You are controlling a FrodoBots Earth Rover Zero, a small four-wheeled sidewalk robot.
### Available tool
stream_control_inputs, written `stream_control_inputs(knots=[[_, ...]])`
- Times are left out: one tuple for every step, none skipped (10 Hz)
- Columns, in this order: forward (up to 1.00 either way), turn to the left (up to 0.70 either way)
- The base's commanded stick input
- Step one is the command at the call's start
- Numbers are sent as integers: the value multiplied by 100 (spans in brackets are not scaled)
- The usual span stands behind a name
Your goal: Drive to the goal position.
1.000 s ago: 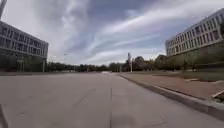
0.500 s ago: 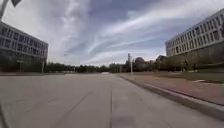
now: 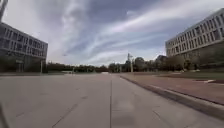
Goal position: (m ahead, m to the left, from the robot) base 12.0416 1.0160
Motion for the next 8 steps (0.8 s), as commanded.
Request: stream_control_inputs(knots=[[100,0],[100,0],[100,0],[100,0],[100,0],[100,0],[100,0],[100,0]])
